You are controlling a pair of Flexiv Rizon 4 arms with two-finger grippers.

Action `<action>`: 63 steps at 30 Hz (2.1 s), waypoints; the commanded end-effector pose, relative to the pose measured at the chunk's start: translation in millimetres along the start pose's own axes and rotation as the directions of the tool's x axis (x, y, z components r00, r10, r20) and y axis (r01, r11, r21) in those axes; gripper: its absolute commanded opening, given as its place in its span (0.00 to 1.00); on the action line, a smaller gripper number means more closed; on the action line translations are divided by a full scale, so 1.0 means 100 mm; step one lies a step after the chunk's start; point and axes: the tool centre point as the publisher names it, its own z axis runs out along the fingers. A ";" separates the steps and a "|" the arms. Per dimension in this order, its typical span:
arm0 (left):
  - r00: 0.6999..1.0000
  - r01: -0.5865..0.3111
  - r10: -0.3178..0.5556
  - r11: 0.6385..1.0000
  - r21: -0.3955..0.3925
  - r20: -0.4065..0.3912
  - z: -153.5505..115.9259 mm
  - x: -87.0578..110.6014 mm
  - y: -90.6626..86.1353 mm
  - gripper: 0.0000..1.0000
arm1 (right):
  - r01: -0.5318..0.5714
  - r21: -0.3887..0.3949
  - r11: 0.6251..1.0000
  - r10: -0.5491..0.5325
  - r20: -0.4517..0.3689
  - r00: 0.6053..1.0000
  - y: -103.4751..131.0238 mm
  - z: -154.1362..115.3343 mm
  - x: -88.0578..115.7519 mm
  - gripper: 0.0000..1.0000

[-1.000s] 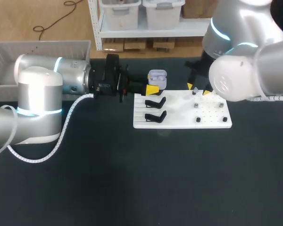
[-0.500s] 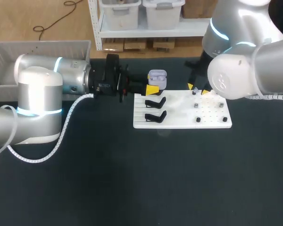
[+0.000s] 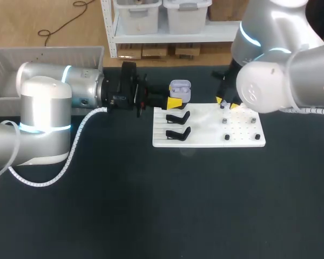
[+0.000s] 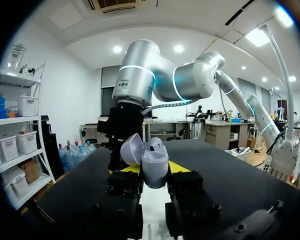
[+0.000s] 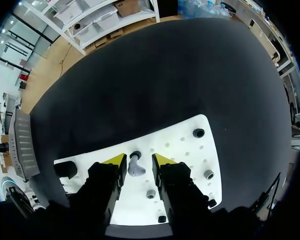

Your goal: Pick up each earbud case from the left stands, insert the matching earbuds, close the lid, and place the case in the box.

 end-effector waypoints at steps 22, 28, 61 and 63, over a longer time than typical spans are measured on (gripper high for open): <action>1.000 -0.002 0.002 1.000 -0.002 0.002 0.00 0.01 0.00 0.00 | 0.002 0.010 1.000 -0.002 -0.003 1.000 0.03 0.00 0.01 0.29; 1.000 -0.002 0.002 1.000 -0.002 0.002 0.00 0.01 0.00 0.00 | 0.000 0.010 1.000 0.000 0.003 1.000 0.02 -0.03 0.04 0.31; 1.000 -0.002 0.002 1.000 -0.002 0.002 0.00 0.01 0.00 0.00 | 0.020 0.014 1.000 -0.020 0.019 1.000 0.03 -0.03 0.07 0.25; 1.000 -0.002 0.002 1.000 -0.002 0.002 0.00 0.01 0.00 0.00 | 0.020 0.016 1.000 -0.020 0.018 1.000 0.03 -0.02 0.07 0.25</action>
